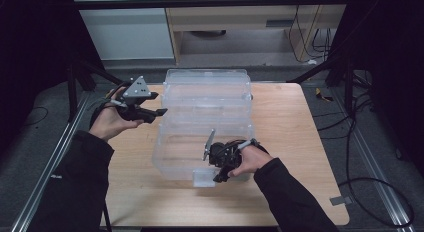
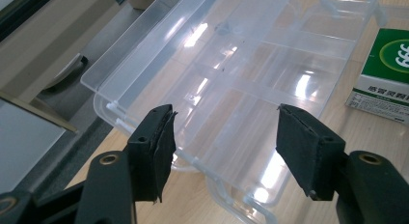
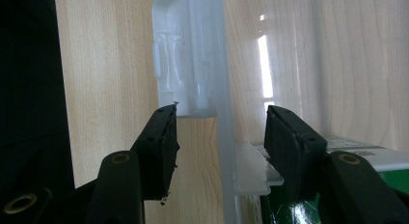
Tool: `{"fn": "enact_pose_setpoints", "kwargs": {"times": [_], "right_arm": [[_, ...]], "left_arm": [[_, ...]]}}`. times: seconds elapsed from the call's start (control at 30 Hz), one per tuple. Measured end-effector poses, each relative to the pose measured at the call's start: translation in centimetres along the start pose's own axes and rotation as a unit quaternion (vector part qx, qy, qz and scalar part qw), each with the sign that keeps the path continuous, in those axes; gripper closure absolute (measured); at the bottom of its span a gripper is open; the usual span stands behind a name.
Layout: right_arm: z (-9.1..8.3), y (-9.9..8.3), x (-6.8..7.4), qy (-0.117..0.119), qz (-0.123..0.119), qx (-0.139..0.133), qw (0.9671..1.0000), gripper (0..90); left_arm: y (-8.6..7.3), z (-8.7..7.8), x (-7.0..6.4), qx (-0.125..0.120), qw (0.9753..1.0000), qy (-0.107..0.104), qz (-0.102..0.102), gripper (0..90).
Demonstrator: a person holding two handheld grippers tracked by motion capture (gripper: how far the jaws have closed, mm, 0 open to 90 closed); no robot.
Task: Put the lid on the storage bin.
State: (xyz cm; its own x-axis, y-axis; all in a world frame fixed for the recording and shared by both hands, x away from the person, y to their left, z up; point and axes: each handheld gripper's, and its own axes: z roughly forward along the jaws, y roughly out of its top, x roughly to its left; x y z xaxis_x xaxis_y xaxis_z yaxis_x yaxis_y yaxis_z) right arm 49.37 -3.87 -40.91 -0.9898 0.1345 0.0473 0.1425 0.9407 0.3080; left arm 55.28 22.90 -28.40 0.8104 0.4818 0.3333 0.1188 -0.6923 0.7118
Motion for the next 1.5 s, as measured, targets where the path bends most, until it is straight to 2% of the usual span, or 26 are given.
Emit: {"fn": "enact_pose_setpoints", "kwargs": {"times": [0.13,0.33,0.4,0.63,0.7,0.83,1.07,1.13,1.23,1.4,1.5], "right_arm": [[0.0,0.0,0.0,0.0,0.0,0.0,1.0,46.5],[0.0,0.0,0.0,0.002,0.0,-0.002,1.0,46.6],[0.0,0.0,0.0,0.001,-0.001,-0.001,1.0,46.6],[0.0,0.0,0.1,0.003,0.003,-0.001,1.0,46.6],[0.0,0.0,0.1,0.002,0.003,-0.001,1.0,46.6],[0.0,0.0,0.0,0.0,0.002,0.0,1.0,46.6],[0.0,0.0,0.0,0.0,0.002,0.002,1.0,46.5],[0.0,0.0,0.0,0.0,0.003,0.001,1.0,46.6],[0.0,0.0,0.0,-0.001,0.004,0.002,1.0,46.6],[0.0,0.1,0.0,0.0,0.006,0.002,1.0,46.6],[0.0,0.1,0.0,-0.001,0.002,0.002,1.0,46.6]], "left_arm": [[0.8,0.7,0.0,0.002,0.9998,-0.003,0.018,39.4],[1.8,1.9,0.1,0.02,0.9985,-0.007,0.05,39.9],[2.1,2.4,0.2,0.022,0.9983,-0.009,0.054,40.2],[2.9,3.5,0.3,0.032,0.9961,-0.016,0.081,40.9],[3.1,3.9,0.3,0.04,0.9948,-0.016,0.092,41.1],[3.5,4.4,0.3,0.045,0.9934,-0.02,0.103,41.6],[3.9,5.2,0.5,0.044,0.9925,-0.021,0.112,42.5],[4.0,5.4,0.5,0.051,0.9913,-0.021,0.119,42.9],[3.9,5.8,0.4,0.051,0.991,-0.022,0.122,43.3],[3.9,6.5,0.3,0.062,0.9884,-0.024,0.137,44.3],[3.8,6.9,0.1,0.059,0.9879,-0.022,0.142,45.6]]}}
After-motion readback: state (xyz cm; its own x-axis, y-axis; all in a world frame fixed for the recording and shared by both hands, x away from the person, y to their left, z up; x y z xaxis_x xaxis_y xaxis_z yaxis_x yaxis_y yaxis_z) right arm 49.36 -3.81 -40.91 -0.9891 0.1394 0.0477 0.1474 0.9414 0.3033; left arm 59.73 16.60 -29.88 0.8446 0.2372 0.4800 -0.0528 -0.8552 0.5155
